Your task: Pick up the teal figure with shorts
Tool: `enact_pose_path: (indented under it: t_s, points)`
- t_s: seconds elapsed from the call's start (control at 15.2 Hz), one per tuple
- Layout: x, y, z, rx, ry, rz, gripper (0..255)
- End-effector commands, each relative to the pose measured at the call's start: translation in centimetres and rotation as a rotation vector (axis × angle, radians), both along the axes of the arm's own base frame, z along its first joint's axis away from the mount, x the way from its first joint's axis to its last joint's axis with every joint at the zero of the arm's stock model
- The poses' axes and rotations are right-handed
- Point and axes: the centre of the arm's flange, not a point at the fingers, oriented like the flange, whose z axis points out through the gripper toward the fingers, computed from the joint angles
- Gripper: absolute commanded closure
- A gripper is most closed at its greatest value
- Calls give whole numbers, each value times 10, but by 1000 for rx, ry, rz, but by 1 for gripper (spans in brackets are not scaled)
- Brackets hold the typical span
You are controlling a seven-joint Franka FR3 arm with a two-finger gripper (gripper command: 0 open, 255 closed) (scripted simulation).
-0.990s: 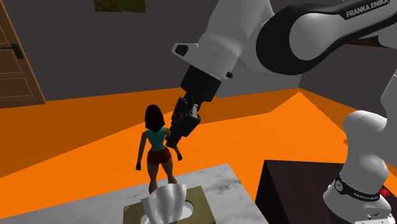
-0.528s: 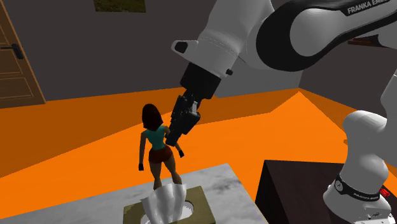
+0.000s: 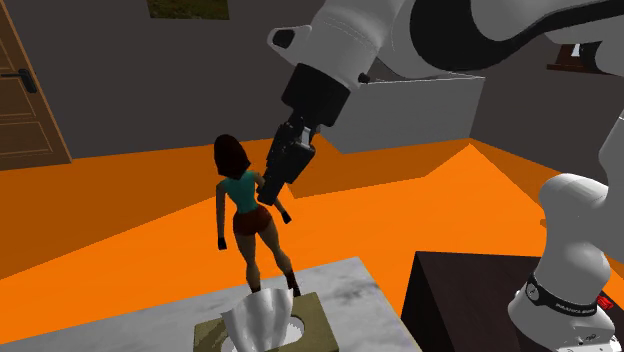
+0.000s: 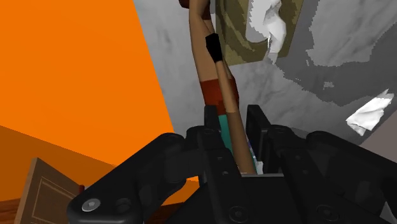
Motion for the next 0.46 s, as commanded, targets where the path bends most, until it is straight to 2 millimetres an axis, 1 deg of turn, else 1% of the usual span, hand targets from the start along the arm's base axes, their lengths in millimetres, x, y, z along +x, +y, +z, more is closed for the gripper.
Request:
enact_pose_path:
  t_s: [0.0, 0.26, 0.4]
  points:
    - [0, -1, 11, 0, 0, 0, 255]
    - [0, -1, 32, 0, 0, 0, 255]
    - [0, -1, 33, 0, 0, 0, 255]
